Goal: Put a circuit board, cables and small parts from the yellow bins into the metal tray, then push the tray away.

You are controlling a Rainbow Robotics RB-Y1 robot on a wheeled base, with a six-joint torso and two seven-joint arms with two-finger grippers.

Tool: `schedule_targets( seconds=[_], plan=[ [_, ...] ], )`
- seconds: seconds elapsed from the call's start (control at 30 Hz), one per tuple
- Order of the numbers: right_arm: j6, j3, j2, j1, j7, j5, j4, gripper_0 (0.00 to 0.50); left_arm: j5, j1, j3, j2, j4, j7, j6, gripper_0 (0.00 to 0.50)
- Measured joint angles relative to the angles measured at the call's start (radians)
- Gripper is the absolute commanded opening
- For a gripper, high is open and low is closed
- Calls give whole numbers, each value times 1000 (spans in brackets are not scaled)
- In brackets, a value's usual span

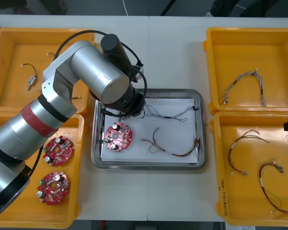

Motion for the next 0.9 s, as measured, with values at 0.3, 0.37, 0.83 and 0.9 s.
schedule_targets(
  seconds=[0.3, 0.37, 0.83, 0.9],
  plan=[
    [0, 0, 0, 8, 0, -1, 0, 500, -2, -1, 0, 0, -3, 0, 8, 500],
    [0, 0, 0, 8, 0, -1, 0, 500, -7, -1, 5, 0, -10, 0, 31, 500],
    [0, 0, 0, 9, 0, -7, 0, 500, -15, -1, 223, 1, -191, 4, 317, 500],
    [0, 0, 0, 9, 0, -11, -1, 500, -10, -1, 247, 5, -206, 4, 342, 500]
  ],
)
